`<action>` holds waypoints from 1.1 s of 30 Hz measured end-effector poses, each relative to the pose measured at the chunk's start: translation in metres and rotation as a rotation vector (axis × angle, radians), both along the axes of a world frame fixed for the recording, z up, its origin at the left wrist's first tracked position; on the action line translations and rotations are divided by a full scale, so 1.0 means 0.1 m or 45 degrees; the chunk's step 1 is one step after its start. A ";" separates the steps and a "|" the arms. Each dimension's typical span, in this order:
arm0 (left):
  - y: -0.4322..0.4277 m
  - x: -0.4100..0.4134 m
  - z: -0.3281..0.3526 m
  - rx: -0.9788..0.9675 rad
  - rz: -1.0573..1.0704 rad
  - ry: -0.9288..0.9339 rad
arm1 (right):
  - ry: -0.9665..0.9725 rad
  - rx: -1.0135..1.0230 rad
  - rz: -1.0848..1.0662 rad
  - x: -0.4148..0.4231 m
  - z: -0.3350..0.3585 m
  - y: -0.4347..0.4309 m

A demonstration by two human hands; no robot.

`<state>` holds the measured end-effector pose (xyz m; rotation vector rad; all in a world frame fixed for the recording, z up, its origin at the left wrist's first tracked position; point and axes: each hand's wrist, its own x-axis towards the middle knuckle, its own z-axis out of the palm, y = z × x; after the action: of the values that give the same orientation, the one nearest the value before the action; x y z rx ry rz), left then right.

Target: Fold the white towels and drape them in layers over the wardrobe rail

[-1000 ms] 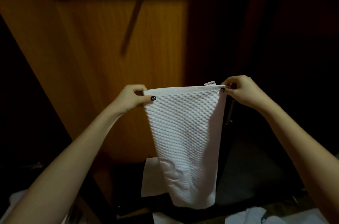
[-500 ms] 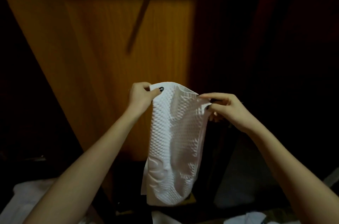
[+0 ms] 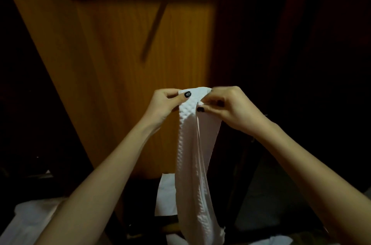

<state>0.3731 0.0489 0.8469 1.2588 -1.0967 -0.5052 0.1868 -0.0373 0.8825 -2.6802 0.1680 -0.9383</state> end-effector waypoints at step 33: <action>0.19 -0.08 -0.08 -0.068 -0.184 0.388 | 0.354 0.224 -0.140 -0.15 0.01 -0.20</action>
<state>0.3648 0.0678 0.8391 1.0211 -0.9395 -0.7464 0.1719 -0.0573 0.8836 -2.6445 0.4404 -0.5461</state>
